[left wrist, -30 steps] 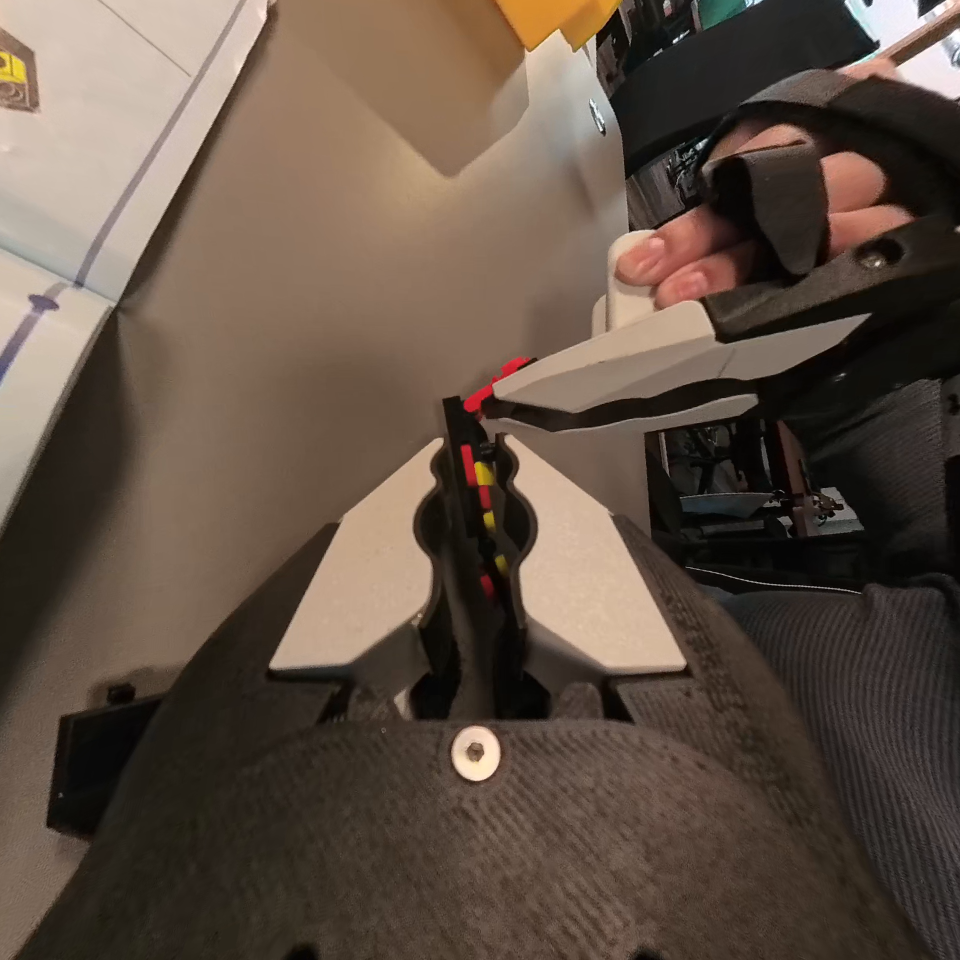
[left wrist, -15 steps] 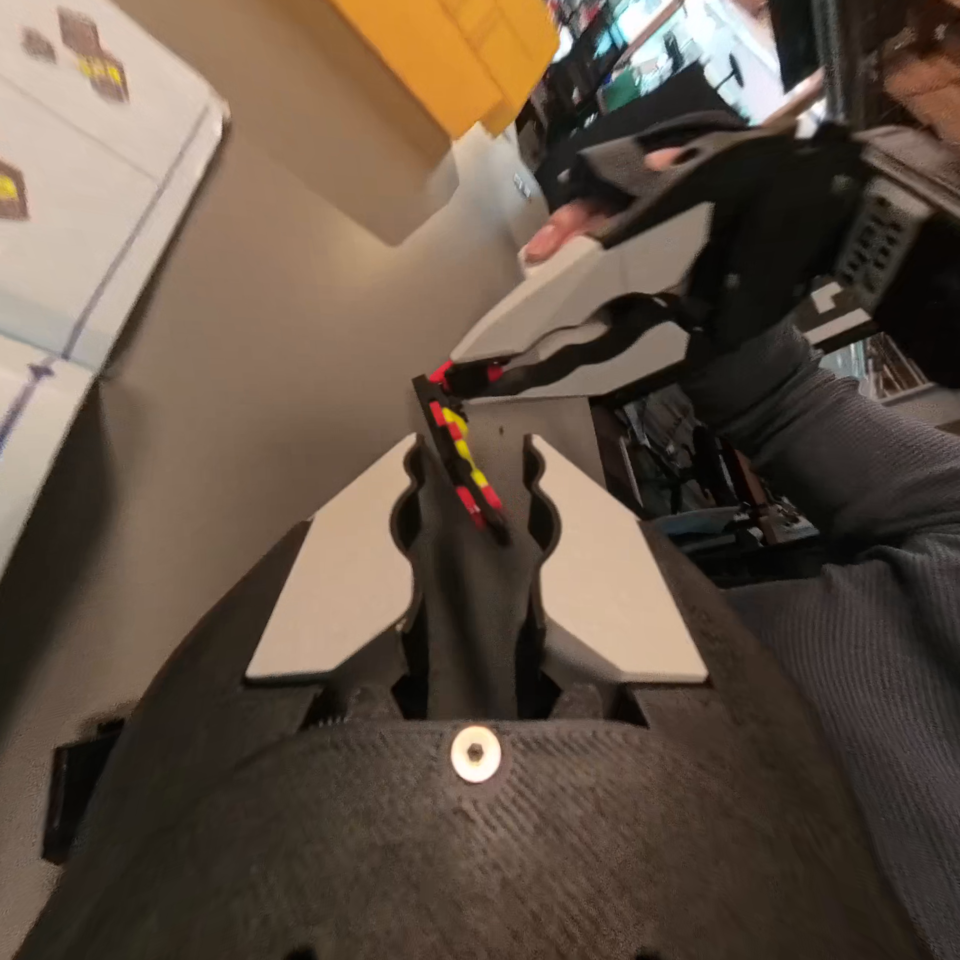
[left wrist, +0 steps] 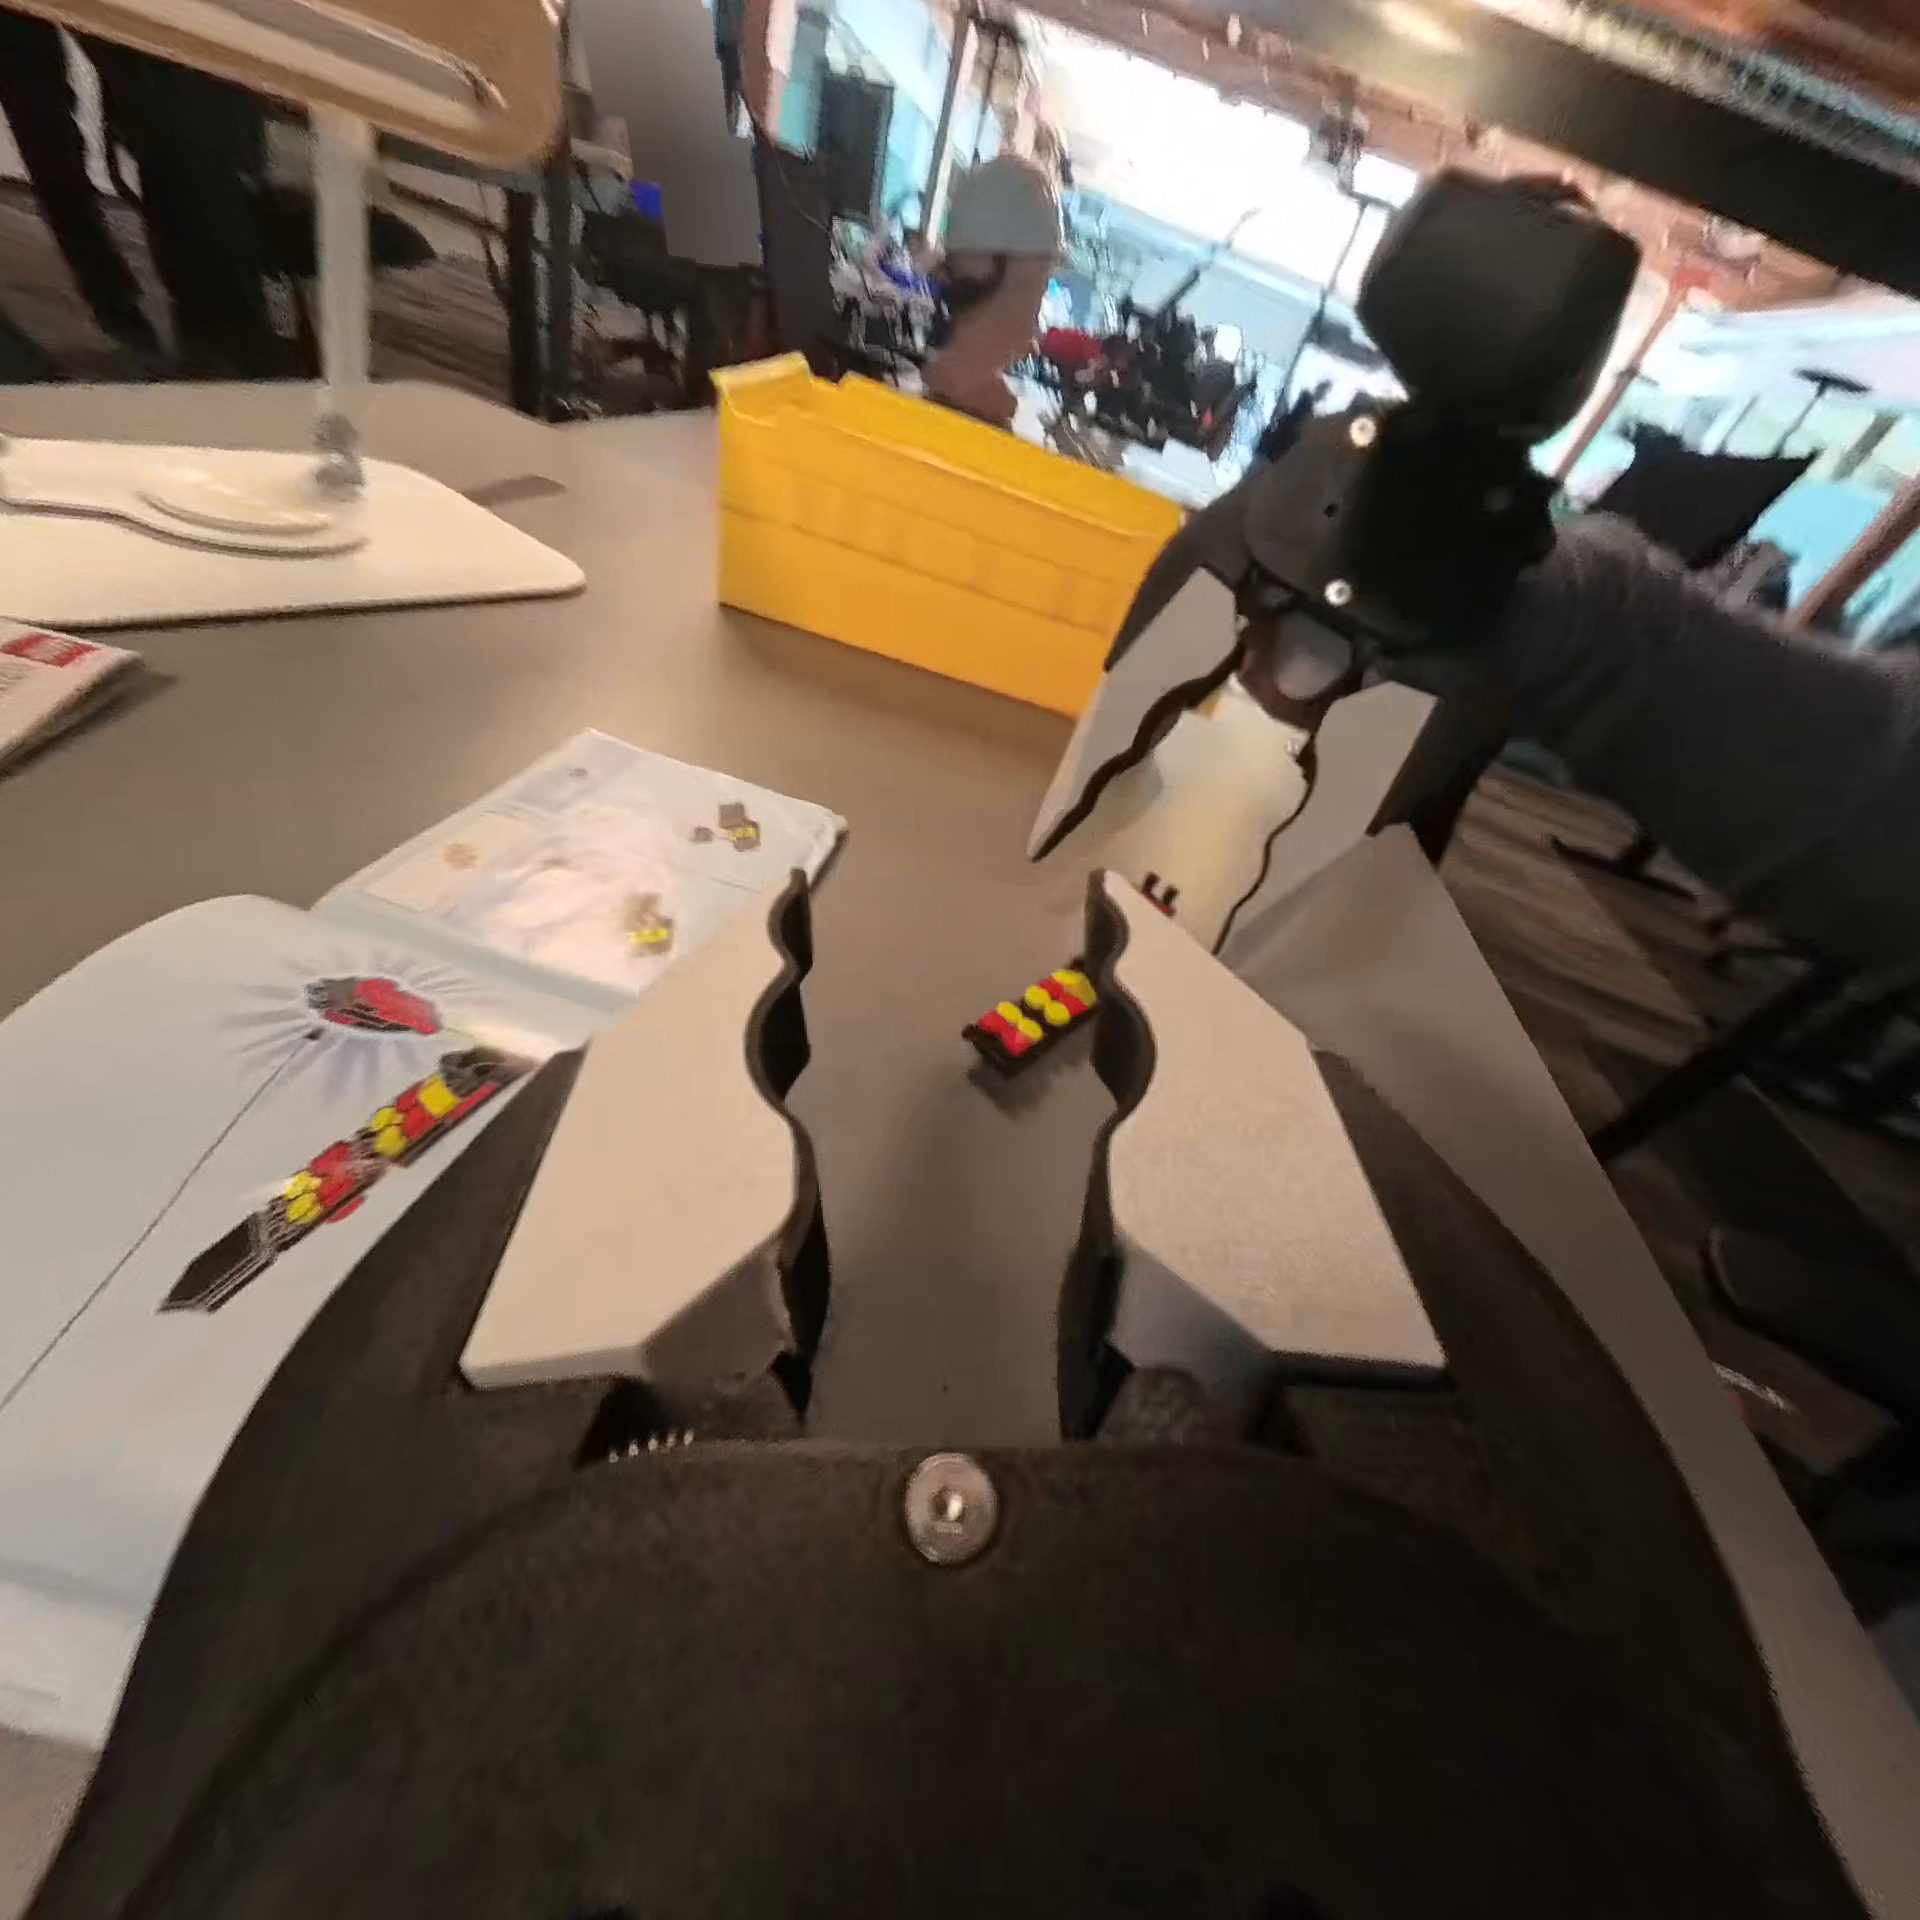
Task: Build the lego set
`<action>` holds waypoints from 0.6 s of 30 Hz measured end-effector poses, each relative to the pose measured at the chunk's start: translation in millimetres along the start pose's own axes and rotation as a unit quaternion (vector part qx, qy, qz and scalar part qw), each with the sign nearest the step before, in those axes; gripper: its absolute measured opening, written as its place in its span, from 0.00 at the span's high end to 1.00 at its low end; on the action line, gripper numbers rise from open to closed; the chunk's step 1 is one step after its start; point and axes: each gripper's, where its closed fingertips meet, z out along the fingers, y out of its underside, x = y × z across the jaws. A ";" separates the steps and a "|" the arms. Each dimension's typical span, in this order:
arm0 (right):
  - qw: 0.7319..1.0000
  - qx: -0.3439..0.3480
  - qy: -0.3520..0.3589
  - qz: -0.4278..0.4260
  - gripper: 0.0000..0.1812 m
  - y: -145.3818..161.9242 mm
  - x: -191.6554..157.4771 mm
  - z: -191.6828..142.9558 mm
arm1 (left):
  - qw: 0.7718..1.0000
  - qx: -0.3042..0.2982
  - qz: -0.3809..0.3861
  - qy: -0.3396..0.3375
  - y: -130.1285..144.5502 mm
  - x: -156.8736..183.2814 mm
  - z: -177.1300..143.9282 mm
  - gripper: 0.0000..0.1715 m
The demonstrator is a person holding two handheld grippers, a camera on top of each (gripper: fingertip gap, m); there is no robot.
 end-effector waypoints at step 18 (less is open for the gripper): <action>0.798 0.481 0.363 0.011 0.74 -62.0 141.9 -65.8 | 0.968 0.108 0.225 0.003 -12.8 81.0 12.1 0.59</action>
